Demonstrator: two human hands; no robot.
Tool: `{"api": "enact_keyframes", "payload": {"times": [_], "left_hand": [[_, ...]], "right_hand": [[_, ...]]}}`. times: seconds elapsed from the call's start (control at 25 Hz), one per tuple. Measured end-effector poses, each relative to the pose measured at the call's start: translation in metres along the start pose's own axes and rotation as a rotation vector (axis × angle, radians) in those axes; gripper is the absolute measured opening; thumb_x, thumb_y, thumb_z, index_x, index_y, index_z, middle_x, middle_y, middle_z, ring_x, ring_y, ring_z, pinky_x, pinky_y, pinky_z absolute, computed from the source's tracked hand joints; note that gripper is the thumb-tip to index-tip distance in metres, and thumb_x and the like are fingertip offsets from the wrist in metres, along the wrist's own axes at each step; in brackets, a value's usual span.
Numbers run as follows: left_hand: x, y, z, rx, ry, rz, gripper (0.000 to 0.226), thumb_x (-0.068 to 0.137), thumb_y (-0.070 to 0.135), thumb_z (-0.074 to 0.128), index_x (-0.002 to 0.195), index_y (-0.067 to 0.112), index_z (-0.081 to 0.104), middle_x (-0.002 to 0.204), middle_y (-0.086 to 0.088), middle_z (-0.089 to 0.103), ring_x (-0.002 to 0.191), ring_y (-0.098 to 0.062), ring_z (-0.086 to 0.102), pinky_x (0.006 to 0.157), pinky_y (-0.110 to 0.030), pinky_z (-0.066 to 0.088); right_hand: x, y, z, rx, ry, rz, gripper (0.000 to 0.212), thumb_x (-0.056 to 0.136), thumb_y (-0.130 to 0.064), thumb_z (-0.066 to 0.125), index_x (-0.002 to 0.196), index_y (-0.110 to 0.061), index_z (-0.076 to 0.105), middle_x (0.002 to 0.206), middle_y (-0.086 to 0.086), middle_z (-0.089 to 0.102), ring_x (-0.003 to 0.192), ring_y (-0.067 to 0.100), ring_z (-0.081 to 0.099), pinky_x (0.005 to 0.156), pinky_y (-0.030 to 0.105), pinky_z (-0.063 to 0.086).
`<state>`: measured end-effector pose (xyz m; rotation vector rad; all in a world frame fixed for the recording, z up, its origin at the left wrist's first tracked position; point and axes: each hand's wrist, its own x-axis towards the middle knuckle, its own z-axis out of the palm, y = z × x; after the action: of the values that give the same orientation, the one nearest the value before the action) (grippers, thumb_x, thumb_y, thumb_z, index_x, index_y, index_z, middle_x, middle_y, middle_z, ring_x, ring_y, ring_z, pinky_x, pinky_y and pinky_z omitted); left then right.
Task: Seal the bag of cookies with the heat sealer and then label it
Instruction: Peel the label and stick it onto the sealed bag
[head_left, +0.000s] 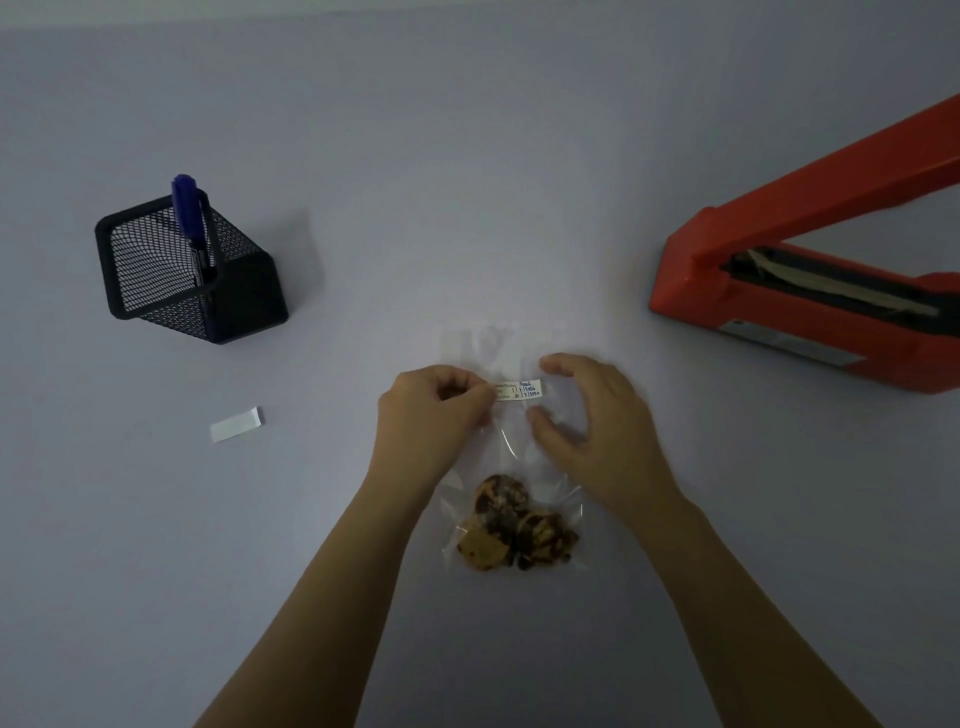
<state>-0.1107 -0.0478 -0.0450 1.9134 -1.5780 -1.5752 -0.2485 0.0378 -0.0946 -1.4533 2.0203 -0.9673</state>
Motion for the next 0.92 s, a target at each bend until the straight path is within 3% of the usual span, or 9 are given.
{"api": "enact_keyframes", "payload": {"times": [0.2, 0.36, 0.48, 0.68, 0.92], "left_hand": [[-0.001, 0.001, 0.002, -0.02, -0.045, -0.031, 0.012, 0.078, 0.016, 0.061, 0.069, 0.016, 0.069, 0.068, -0.003, 0.073, 0.077, -0.022, 0.07, 0.083, -0.043, 0.056], [0.001, -0.003, 0.001, 0.014, -0.021, -0.021, 0.011, 0.077, 0.018, 0.063, 0.069, 0.016, 0.069, 0.067, -0.003, 0.073, 0.078, -0.024, 0.069, 0.082, -0.043, 0.056], [0.0, -0.004, 0.005, 0.049, 0.019, 0.0, 0.01, 0.078, 0.02, 0.063, 0.071, 0.017, 0.069, 0.068, -0.003, 0.072, 0.076, -0.022, 0.068, 0.076, -0.038, 0.057], [-0.001, -0.004, 0.012, 0.128, 0.067, 0.034, 0.009, 0.078, 0.021, 0.063, 0.071, 0.018, 0.068, 0.067, 0.001, 0.07, 0.063, -0.011, 0.06, 0.061, -0.024, 0.05], [-0.004, -0.004, 0.015, 0.156, 0.086, 0.069, 0.011, 0.08, 0.019, 0.064, 0.07, 0.019, 0.065, 0.061, 0.006, 0.061, 0.052, -0.004, 0.05, 0.045, -0.005, 0.039]], "right_hand": [[0.002, 0.002, -0.001, -0.011, -0.03, 0.002, 0.041, 0.076, -0.021, 0.065, 0.116, -0.014, 0.057, 0.108, -0.013, 0.054, 0.1, 0.0, 0.044, 0.093, 0.008, 0.029], [0.001, 0.003, -0.003, -0.002, -0.051, 0.001, 0.044, 0.074, -0.017, 0.064, 0.117, -0.015, 0.055, 0.111, -0.015, 0.051, 0.102, -0.003, 0.041, 0.094, 0.013, 0.031], [0.002, 0.005, -0.004, -0.009, -0.05, -0.037, 0.039, 0.072, -0.014, 0.064, 0.11, -0.014, 0.059, 0.108, -0.013, 0.053, 0.101, -0.004, 0.043, 0.095, 0.009, 0.028], [0.004, 0.005, -0.008, -0.033, -0.081, -0.082, 0.028, 0.067, -0.009, 0.061, 0.094, -0.014, 0.063, 0.107, -0.001, 0.062, 0.101, 0.01, 0.052, 0.093, 0.013, 0.032], [0.001, 0.006, -0.006, -0.046, -0.097, -0.072, 0.026, 0.071, -0.021, 0.053, 0.091, -0.016, 0.069, 0.114, 0.002, 0.061, 0.104, 0.01, 0.05, 0.095, 0.014, 0.032]]}}
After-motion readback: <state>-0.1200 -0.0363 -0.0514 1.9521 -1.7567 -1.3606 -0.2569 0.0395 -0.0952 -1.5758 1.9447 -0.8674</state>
